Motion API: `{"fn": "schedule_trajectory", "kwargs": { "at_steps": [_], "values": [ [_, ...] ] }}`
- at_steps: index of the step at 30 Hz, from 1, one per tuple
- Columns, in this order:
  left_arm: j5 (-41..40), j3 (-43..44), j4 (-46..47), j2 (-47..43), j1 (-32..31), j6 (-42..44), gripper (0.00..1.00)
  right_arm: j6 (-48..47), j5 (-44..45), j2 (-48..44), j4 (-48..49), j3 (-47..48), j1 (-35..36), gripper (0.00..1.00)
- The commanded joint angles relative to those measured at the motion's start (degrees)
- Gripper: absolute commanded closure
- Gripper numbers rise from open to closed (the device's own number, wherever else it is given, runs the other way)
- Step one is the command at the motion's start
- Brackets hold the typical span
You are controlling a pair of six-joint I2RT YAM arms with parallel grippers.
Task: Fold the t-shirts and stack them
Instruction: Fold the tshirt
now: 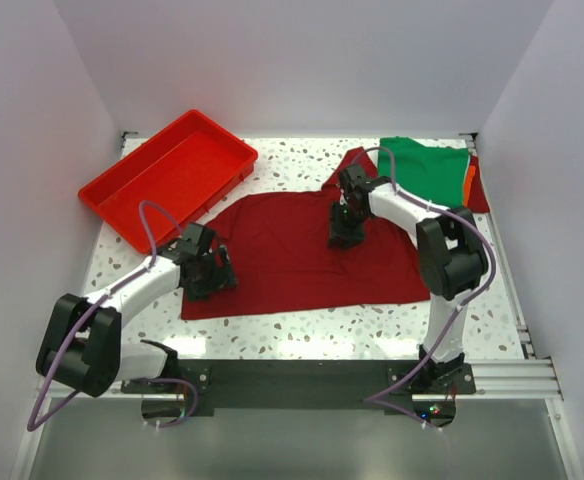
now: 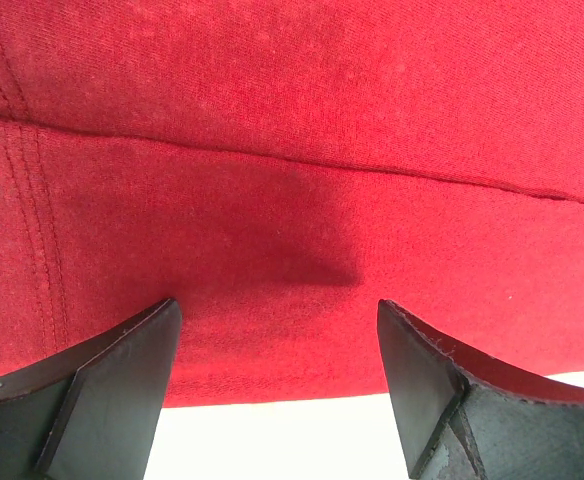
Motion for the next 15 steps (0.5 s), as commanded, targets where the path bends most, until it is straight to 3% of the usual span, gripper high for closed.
{"fn": "schedule_trajectory", "kwargs": {
  "at_steps": [1,5,15],
  "values": [
    [-0.6,1.3,1.5,0.8,-0.5,0.9,0.16,-1.2,1.2,1.1,0.2,4.0,0.5,0.56],
    [0.0,1.1,1.8,1.1,-0.5,0.8,0.16,-1.4,1.1,3.0,-0.1,5.6,0.5,0.59],
    [0.1,0.5,2.2,1.6,-0.6,0.8,0.15,-2.1,0.5,3.4,-0.4,6.2,1.5,0.94]
  ]
}}
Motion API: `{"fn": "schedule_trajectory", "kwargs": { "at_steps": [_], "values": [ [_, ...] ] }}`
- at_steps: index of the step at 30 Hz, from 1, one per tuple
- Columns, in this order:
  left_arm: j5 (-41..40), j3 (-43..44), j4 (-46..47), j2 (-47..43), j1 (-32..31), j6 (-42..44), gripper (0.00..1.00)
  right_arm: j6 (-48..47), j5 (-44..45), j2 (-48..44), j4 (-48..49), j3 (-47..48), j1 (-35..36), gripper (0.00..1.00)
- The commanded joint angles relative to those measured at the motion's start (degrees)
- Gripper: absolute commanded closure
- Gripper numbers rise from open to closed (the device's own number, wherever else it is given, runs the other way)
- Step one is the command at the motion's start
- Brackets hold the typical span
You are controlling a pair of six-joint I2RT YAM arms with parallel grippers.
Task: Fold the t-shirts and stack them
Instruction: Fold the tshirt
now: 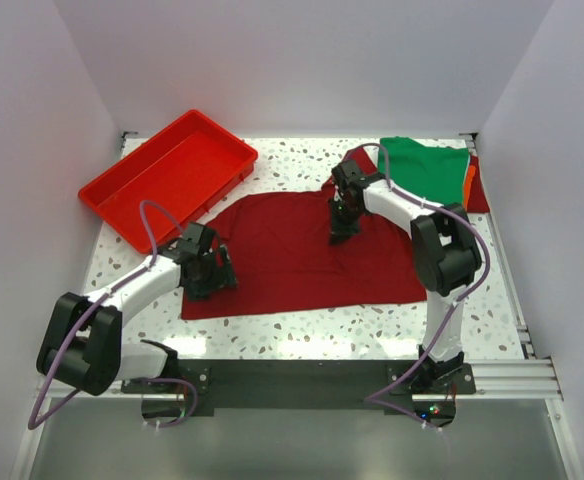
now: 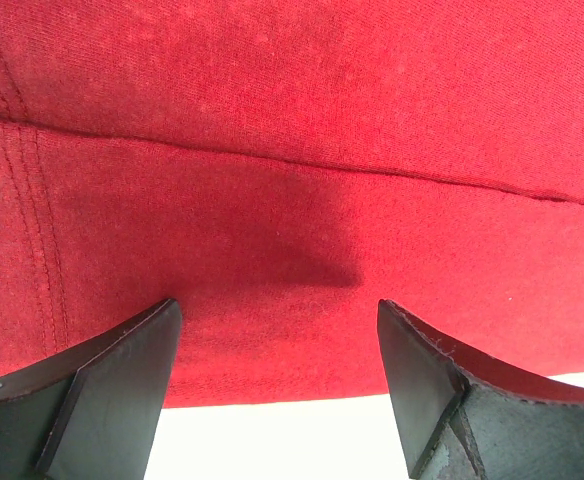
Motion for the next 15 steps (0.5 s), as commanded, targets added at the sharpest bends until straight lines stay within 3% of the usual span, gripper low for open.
{"fn": "schedule_trajectory", "kwargs": {
  "at_steps": [1,15],
  "values": [
    [0.0,0.2,2.2,1.1,-0.6,0.8,0.15,-1.0,0.3,0.0,0.0,1.8,0.7,0.98],
    [0.5,-1.0,2.9,0.7,-0.6,0.2,0.15,0.1,-3.8,-4.1,2.9,-0.6,1.1,1.00]
  ]
}}
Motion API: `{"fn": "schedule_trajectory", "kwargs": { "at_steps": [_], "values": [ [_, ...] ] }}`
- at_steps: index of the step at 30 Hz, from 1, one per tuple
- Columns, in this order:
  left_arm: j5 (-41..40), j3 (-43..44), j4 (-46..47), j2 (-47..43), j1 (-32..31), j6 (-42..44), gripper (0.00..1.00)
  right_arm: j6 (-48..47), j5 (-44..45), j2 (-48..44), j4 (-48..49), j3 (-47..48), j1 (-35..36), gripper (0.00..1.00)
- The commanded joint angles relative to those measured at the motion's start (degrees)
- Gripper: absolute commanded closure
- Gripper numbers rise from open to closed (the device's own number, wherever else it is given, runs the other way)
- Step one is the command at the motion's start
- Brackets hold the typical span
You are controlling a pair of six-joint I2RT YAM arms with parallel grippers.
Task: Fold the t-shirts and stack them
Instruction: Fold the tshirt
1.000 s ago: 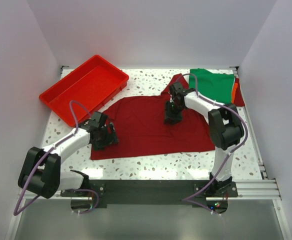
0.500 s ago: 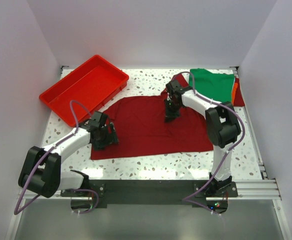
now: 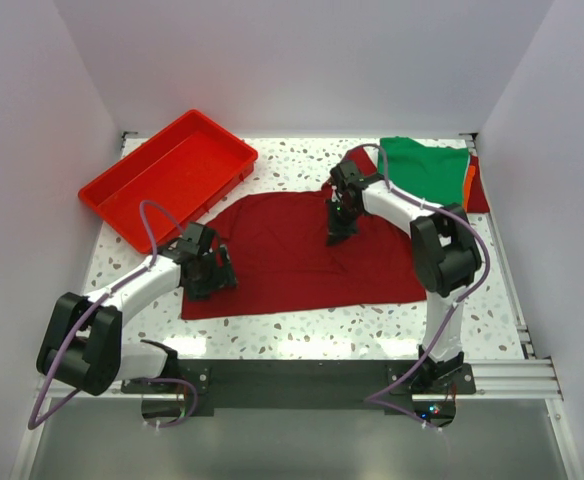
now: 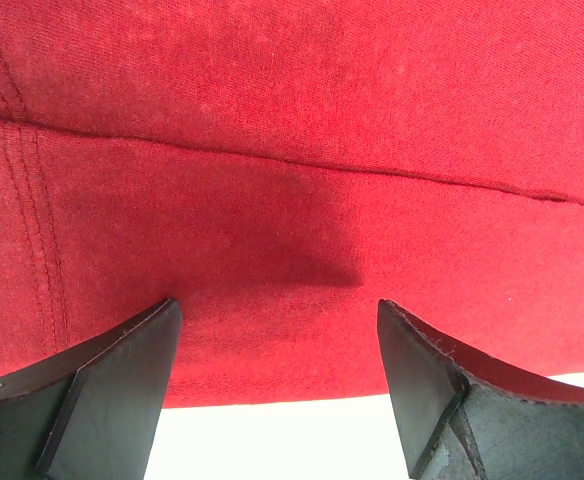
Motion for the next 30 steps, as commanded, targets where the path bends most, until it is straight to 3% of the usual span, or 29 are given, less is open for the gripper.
{"fn": "schedule_trajectory", "kwargs": {
  "at_steps": [1,6,8,9,12,18,22,30],
  "values": [
    [0.5,-1.1,2.9,0.7,-0.6,0.2,0.15,0.8,-2.8,-3.9,2.8,-0.7,0.6,1.00],
    [0.5,-0.9,2.5,0.5,-0.7,0.6,0.15,1.1,-4.0,-3.6,3.4,-0.9,0.7,1.00],
    [0.4,-1.0,2.3,0.4,-0.7,0.9,0.15,1.4,-4.4,-3.6,3.4,-1.0,0.7,0.87],
    [0.3,-0.8,2.4,0.2,-0.8,1.5,0.15,1.5,-4.5,-3.7,3.2,-1.0,0.6,0.70],
    [-0.4,-0.1,1.8,0.2,-1.1,2.2,0.16,1.4,-4.8,-5.0,2.4,-0.4,0.7,0.56],
    [-0.8,3.8,0.5,-3.4,-2.3,4.7,0.16,1.3,0.5,-13.1,-0.8,1.1,0.6,0.44],
    [-3.7,6.4,1.1,-5.9,-3.2,5.2,0.16,0.8,5.0,-17.8,-0.9,-3.3,0.0,0.38],
    [-1.2,7.6,9.1,2.3,-5.4,6.7,0.16,-0.9,4.9,-19.3,3.8,-13.0,-5.8,0.37]
  ]
}}
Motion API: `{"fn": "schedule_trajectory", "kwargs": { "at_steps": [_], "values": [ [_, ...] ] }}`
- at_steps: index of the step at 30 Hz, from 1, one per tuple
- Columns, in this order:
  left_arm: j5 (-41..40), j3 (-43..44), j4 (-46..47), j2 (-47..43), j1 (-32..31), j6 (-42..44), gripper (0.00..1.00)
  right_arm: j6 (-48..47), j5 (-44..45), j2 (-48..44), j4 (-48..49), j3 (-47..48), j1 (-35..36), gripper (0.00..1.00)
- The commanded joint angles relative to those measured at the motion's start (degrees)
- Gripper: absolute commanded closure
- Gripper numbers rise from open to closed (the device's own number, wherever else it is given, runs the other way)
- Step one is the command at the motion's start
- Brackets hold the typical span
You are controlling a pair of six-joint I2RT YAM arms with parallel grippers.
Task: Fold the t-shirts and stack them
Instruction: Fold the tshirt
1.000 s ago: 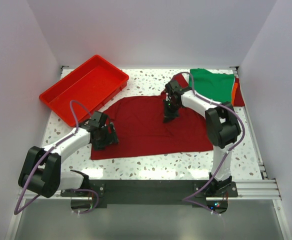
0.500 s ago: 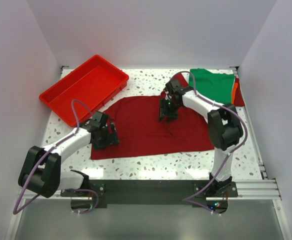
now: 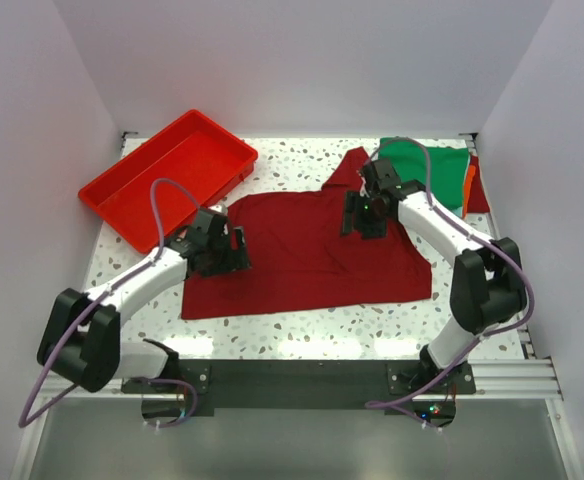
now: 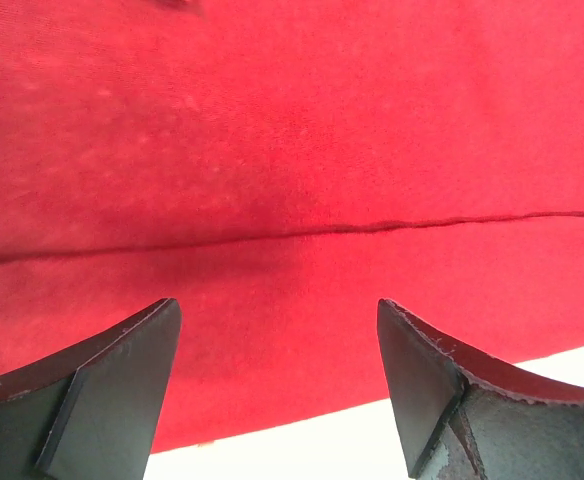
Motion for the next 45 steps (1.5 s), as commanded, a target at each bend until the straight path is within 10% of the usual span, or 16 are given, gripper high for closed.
{"fn": "schedule_trajectory", "kwargs": {
  "at_steps": [1,36,45],
  "values": [
    [2.8,0.9,6.5,4.1,-0.7,1.8,0.15,-0.8,0.0,0.5,3.4,-5.9,-3.0,0.37],
    [0.8,-19.1,-6.1,-14.6,-0.7,-16.5,0.10,10.4,-9.5,-13.1,3.5,-36.6,-0.7,0.38],
    [-5.1,-8.3,-12.0,-17.3,-0.7,-12.0,0.10,8.0,-9.2,-16.0,-3.2,-24.3,-0.7,0.37]
  ]
}}
